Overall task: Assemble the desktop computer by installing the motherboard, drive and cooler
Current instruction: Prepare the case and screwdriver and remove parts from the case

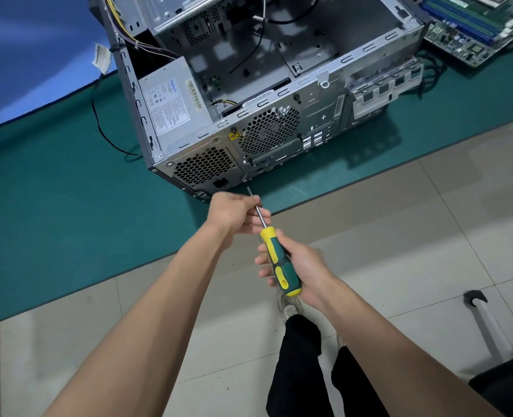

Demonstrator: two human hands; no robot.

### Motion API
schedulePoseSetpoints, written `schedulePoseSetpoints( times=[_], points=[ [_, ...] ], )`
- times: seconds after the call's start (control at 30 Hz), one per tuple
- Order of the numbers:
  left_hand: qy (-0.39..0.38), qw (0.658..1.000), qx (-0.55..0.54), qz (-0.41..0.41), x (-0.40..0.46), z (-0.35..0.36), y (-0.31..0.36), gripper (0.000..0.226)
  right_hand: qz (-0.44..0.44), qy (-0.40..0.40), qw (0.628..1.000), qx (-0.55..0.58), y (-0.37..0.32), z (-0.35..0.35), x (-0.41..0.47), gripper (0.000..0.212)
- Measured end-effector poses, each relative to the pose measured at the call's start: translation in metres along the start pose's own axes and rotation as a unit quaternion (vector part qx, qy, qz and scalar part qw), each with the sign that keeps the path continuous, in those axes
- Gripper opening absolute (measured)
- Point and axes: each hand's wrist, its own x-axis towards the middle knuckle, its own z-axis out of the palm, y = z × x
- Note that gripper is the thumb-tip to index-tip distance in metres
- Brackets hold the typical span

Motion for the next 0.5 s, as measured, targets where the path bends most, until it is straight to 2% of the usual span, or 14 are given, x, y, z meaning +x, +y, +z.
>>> schedulePoseSetpoints(
  times=[0.07,0.1,0.13,0.17,0.2,0.3,0.37,0.43,0.5],
  points=[
    [0.037,0.997,0.062,0.013,-0.003,0.004,0.003,0.020,-0.013,0.015,0.998,-0.058,-0.003,0.003,0.000,0.043],
    [0.062,0.986,0.149,0.032,-0.005,0.006,0.005,0.024,-0.022,0.022,0.996,-0.079,-0.004,0.005,0.000,0.041],
    [0.098,0.958,0.263,0.063,-0.008,0.007,0.007,0.028,-0.027,0.030,0.995,-0.093,-0.005,0.006,0.000,0.038],
    [0.152,0.913,0.362,0.109,-0.013,0.007,0.010,0.029,-0.030,0.038,0.994,-0.100,-0.006,0.007,0.000,0.035],
    [0.208,0.870,0.411,0.177,-0.021,0.006,0.014,0.028,-0.030,0.044,0.993,-0.105,-0.006,0.007,0.000,0.033],
    [0.298,0.786,0.376,0.391,-0.048,-0.004,0.035,0.022,-0.027,0.049,0.992,-0.116,-0.009,0.007,-0.001,0.033],
    [0.322,0.739,0.357,0.473,-0.054,-0.014,0.056,0.022,-0.030,0.054,0.991,-0.121,-0.010,0.006,-0.001,0.032],
    [0.333,0.700,0.386,0.500,-0.048,-0.020,0.084,0.024,-0.038,0.060,0.989,-0.131,-0.010,0.006,-0.001,0.031],
    [0.327,0.684,0.441,0.480,-0.032,-0.024,0.115,0.027,-0.041,0.066,0.987,-0.141,-0.011,0.006,-0.001,0.033]
  ],
)
